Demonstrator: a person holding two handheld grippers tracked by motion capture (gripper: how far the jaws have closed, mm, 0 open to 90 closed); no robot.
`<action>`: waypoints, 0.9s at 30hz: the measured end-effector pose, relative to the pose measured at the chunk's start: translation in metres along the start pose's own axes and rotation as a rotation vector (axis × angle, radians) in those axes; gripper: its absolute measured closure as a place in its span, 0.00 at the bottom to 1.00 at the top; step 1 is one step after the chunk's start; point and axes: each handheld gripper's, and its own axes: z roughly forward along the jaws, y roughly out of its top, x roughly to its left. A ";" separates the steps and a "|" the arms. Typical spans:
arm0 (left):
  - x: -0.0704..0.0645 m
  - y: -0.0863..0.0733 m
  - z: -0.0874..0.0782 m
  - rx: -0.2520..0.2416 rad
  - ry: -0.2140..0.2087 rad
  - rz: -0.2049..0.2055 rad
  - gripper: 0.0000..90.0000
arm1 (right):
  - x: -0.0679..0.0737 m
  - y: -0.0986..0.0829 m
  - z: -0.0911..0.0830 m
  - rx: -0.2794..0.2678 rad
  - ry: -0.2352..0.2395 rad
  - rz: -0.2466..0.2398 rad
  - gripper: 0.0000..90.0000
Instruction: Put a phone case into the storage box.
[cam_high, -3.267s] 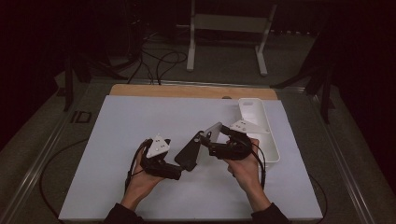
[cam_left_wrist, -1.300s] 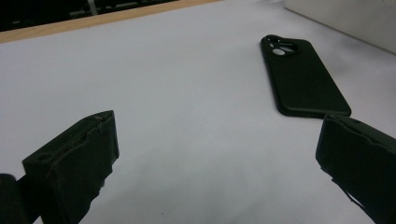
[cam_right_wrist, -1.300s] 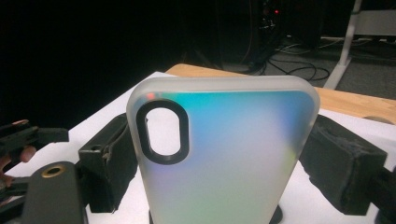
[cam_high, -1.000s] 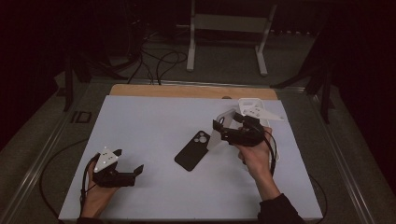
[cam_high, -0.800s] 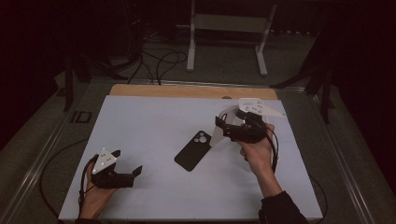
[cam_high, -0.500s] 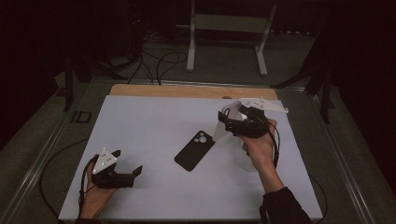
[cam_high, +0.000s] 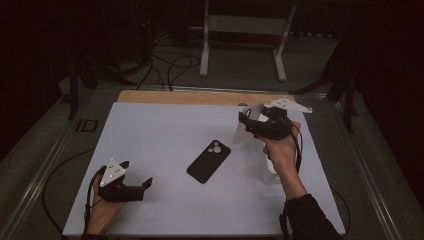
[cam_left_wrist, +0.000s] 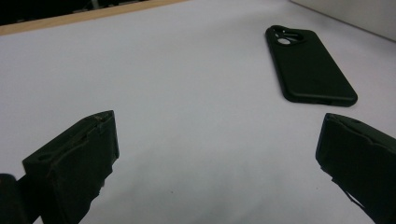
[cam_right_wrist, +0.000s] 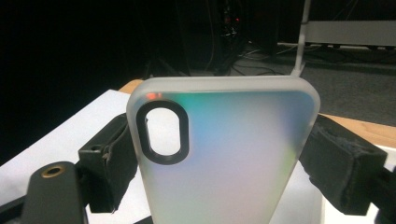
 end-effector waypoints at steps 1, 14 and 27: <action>0.000 0.000 0.000 0.000 0.000 0.000 0.00 | 0.000 0.000 0.000 0.000 0.000 0.000 0.19; 0.000 -0.001 0.000 0.001 -0.001 -0.001 0.00 | -0.016 0.008 0.010 0.009 -0.043 0.014 0.19; 0.000 -0.001 0.001 0.004 0.000 0.000 0.00 | -0.033 0.014 0.018 0.011 -0.095 0.029 0.19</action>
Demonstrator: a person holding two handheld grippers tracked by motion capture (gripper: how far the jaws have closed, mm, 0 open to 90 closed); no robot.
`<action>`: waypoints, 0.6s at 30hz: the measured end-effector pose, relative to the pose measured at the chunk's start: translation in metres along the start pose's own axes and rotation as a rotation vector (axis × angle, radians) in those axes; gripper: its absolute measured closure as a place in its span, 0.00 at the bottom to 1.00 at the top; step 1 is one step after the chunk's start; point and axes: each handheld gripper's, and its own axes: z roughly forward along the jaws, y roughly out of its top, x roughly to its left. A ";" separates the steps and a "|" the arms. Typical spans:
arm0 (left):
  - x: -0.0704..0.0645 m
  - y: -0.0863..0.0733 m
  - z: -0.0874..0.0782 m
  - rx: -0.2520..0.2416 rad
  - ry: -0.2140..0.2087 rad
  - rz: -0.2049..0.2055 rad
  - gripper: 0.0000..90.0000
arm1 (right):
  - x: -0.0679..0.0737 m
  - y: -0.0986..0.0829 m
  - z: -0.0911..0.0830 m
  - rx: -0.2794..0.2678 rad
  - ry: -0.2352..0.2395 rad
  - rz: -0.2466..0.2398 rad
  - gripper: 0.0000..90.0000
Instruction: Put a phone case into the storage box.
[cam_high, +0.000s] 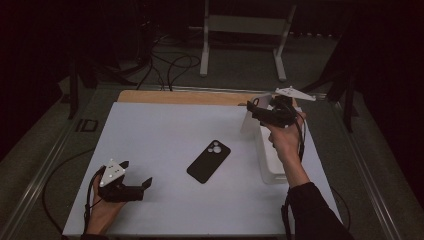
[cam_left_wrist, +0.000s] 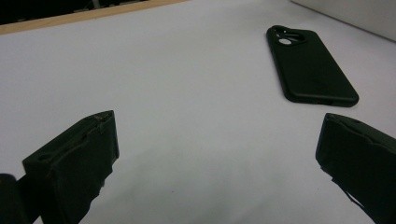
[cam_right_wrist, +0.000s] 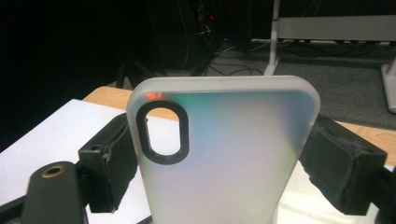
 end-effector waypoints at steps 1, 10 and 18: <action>0.000 0.000 0.000 -0.001 -0.001 0.000 0.00 | -0.001 0.001 0.001 0.000 -0.003 0.001 0.19; 0.000 0.000 0.000 -0.002 0.000 0.000 0.00 | -0.008 0.008 0.003 -0.008 -0.038 -0.007 0.19; -0.001 0.000 0.000 0.001 -0.003 0.003 0.00 | -0.018 0.009 0.008 -0.003 -0.079 0.004 0.19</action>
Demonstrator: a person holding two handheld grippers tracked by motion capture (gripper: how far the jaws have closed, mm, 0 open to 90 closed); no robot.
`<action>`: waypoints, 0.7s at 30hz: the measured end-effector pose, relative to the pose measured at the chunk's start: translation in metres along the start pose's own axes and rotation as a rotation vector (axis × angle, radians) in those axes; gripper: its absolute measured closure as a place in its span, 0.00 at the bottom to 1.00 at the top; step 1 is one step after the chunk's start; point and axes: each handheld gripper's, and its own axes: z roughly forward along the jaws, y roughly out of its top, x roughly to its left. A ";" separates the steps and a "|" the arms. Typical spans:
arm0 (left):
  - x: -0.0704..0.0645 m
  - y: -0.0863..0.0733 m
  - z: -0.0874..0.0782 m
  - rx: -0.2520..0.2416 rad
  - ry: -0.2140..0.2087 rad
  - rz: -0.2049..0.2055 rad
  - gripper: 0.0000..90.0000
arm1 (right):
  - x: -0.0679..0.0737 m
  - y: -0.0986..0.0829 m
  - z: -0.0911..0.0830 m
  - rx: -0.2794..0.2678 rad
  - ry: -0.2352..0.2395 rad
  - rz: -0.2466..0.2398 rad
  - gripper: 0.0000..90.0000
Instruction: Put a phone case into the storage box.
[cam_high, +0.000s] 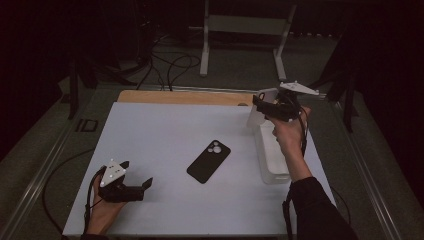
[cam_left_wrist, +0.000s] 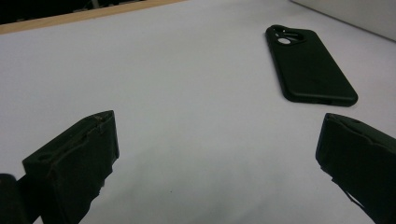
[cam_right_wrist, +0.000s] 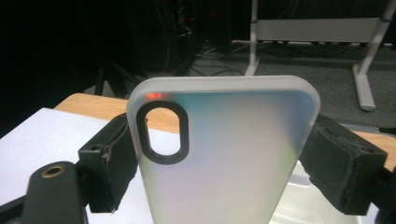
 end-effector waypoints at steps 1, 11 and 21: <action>0.000 0.000 0.000 0.000 0.000 0.000 0.00 | -0.001 0.001 0.001 -0.002 -0.006 0.006 0.19; -0.001 0.000 0.001 0.002 -0.004 -0.001 0.00 | -0.013 0.008 0.008 0.012 -0.057 0.018 0.19; 0.000 0.000 0.000 0.000 -0.005 -0.002 0.00 | -0.025 0.010 0.018 0.039 -0.115 0.004 0.19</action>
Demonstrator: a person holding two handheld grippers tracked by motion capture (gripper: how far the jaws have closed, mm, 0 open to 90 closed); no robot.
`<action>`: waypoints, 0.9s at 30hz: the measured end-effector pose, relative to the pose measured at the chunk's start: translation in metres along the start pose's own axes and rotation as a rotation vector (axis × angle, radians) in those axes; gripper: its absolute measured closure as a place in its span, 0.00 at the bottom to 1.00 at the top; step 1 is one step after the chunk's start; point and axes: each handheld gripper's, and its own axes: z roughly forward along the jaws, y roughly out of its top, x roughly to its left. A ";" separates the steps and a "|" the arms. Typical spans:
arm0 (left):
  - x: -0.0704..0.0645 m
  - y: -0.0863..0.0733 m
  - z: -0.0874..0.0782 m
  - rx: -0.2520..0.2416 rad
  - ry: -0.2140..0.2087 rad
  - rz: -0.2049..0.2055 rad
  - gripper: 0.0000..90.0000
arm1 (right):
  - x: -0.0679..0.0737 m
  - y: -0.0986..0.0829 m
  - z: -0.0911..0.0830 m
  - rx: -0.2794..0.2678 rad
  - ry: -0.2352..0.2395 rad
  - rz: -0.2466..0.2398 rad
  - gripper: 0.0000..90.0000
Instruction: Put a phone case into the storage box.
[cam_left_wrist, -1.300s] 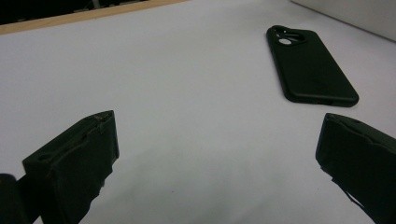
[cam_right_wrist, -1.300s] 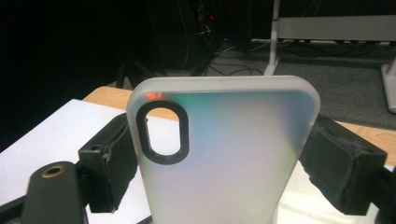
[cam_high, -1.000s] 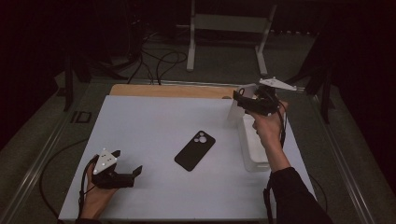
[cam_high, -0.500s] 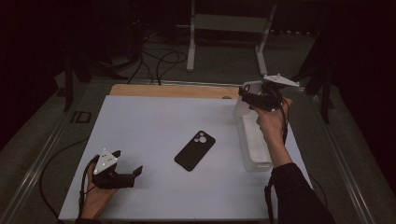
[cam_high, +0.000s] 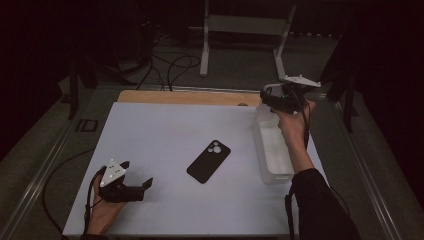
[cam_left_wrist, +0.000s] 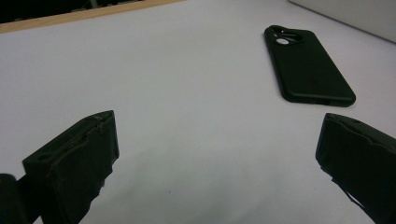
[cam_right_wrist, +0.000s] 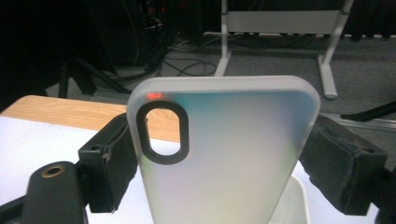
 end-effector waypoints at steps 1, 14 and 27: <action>0.000 0.000 0.000 0.000 0.000 0.000 0.00 | 0.000 0.000 0.001 0.002 -0.006 0.000 0.19; 0.000 0.000 -0.001 -0.001 -0.002 0.000 0.00 | -0.014 -0.002 0.014 0.028 -0.069 0.018 0.19; 0.000 0.000 -0.001 -0.008 -0.001 -0.006 0.00 | -0.021 -0.010 0.029 0.074 -0.104 0.035 0.19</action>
